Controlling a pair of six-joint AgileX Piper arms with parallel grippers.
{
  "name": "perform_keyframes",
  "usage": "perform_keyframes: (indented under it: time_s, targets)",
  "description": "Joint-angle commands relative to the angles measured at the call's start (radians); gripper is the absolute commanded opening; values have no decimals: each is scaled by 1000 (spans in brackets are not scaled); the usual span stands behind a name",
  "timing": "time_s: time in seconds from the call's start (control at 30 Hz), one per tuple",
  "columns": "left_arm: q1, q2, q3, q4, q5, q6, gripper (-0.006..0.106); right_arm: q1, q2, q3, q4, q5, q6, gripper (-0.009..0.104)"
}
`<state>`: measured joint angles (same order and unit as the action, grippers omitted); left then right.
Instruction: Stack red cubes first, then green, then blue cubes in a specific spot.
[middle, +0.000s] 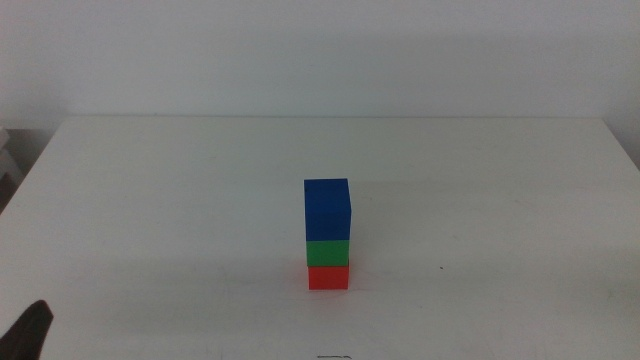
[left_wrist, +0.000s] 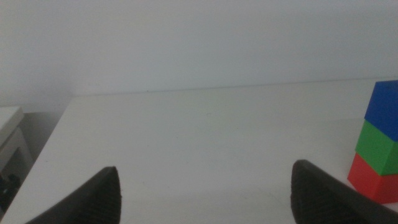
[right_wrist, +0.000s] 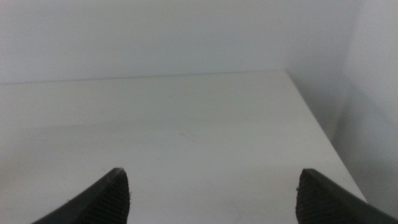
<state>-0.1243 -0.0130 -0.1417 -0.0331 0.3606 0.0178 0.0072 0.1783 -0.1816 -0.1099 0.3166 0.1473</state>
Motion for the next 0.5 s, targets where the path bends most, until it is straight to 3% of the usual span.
perform_keyframes:
  time_s: [0.0, 0.47]
  targets:
    - [0, -22, 13, -13, -141, -13, 94, -37, -57, 27, -4, -92, -13, 90]
    - [0, -22, 168, -13, -266, -13, 94, -43, -211, 193, 6, -106, -13, 90]
